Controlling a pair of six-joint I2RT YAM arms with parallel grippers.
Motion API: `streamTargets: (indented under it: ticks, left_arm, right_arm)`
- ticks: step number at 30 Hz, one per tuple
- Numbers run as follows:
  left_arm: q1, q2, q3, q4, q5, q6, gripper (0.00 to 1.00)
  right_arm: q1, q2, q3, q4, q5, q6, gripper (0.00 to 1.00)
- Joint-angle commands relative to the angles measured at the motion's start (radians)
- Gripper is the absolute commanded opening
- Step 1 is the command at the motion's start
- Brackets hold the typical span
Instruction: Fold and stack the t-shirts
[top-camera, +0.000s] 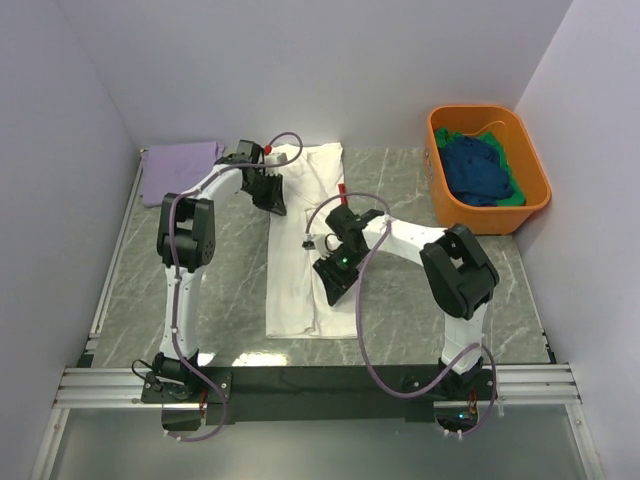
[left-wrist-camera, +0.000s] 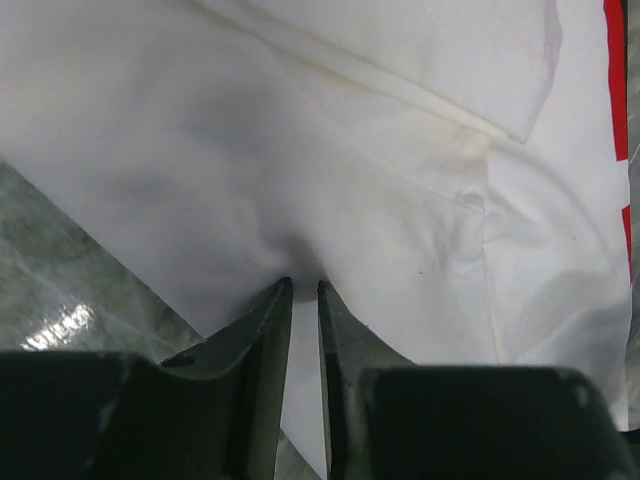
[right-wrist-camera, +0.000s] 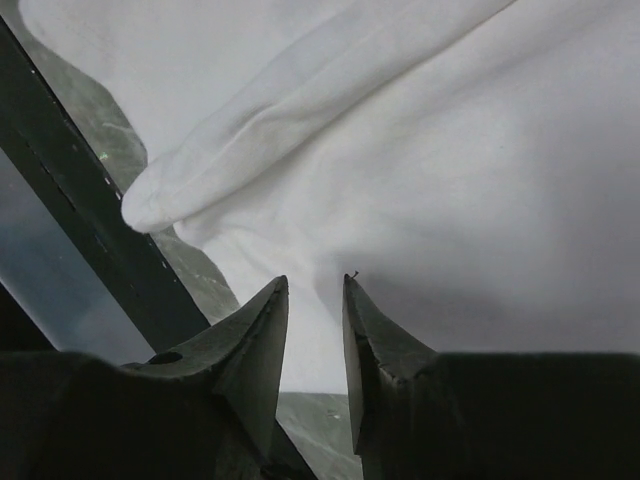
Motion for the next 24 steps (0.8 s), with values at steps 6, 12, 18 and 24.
streamTargets:
  ticks: [6,12,18,24]
  left_arm:
    - [0.022,0.075,0.146,-0.011,0.019,0.045,0.28]
    - [0.03,-0.377,-0.18,0.161,0.063,0.18,0.41]
    - [0.05,-0.844,-0.539,0.169,0.079,0.367,0.51]
    - [0.053,-1.268,-0.902,0.032,0.209,0.637,0.59]
  right_arm:
    - [-0.019,-0.197,-0.033,0.087,0.097,-0.042,0.43]
    - [-0.017,-0.354,-0.08,0.085,0.193,-0.118,0.48]
    - [-0.014,-0.537,-0.154,0.044,0.282,-0.269,0.57]
    - [0.024,-0.836,-0.357,0.131,0.309,-0.39,0.69]
